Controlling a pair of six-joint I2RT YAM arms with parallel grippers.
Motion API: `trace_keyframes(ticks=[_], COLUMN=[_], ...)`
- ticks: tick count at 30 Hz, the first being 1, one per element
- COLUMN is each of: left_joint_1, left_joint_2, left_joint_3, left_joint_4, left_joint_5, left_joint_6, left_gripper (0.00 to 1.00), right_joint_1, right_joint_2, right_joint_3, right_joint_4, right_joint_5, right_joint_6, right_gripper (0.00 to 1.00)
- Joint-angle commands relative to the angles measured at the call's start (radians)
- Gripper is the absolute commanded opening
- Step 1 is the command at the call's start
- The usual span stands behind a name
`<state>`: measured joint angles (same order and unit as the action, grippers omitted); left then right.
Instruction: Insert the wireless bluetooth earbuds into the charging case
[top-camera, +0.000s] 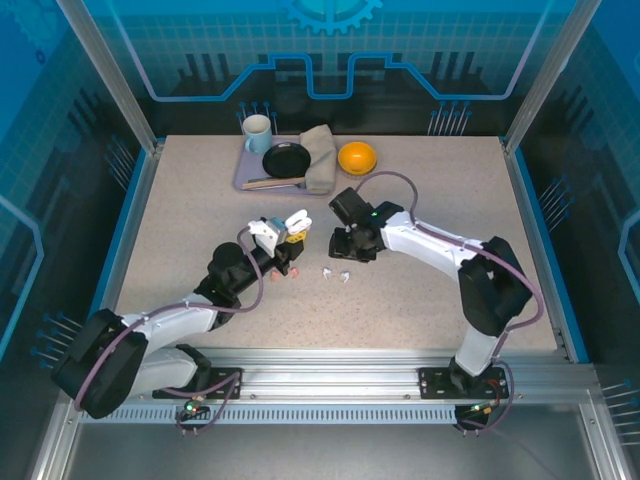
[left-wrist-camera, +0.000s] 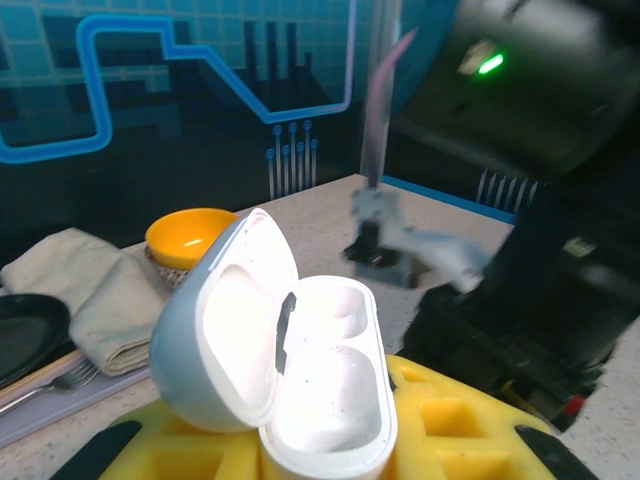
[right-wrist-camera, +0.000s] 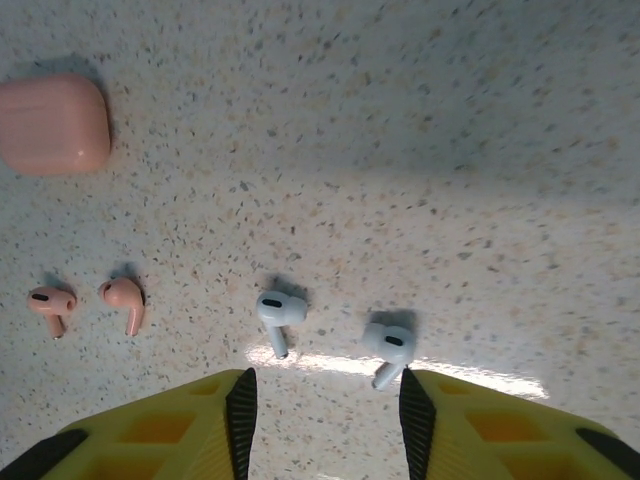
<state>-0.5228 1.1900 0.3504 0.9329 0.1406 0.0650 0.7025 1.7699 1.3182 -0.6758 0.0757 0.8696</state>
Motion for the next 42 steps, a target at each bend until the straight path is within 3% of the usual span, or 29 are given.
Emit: trace_keyframes(ticks=[1, 9, 18, 42], left_joint_1=[-0.005, 0.060, 0.092, 0.097], left_joint_2=[-0.042, -0.050, -0.066, -0.055], left_joint_3=[-0.007, 0.000, 0.026, 0.052], left_joint_4=[0.032, 0.100, 0.099, 0.074], left_joint_5=[0.078, -0.016, -0.015, 0.012], left_joint_6=[0.055, 0.013, -0.021, -0.040], left_gripper=[0.00, 0.00, 0.00, 0.00], right_joint_1=[0.036, 0.083, 0.109, 0.118], right_joint_2=[0.059, 0.179, 0.260, 0.353], right_joint_3=[0.076, 0.192, 0.242, 0.269], right_joint_4=[-0.064, -0.163, -0.200, -0.167], right_joint_5=[0.033, 0.102, 0.109, 0.088], right_joint_6=[0.066, 0.181, 0.278, 0.260], right_gripper=[0.44, 0.43, 0.42, 0.43])
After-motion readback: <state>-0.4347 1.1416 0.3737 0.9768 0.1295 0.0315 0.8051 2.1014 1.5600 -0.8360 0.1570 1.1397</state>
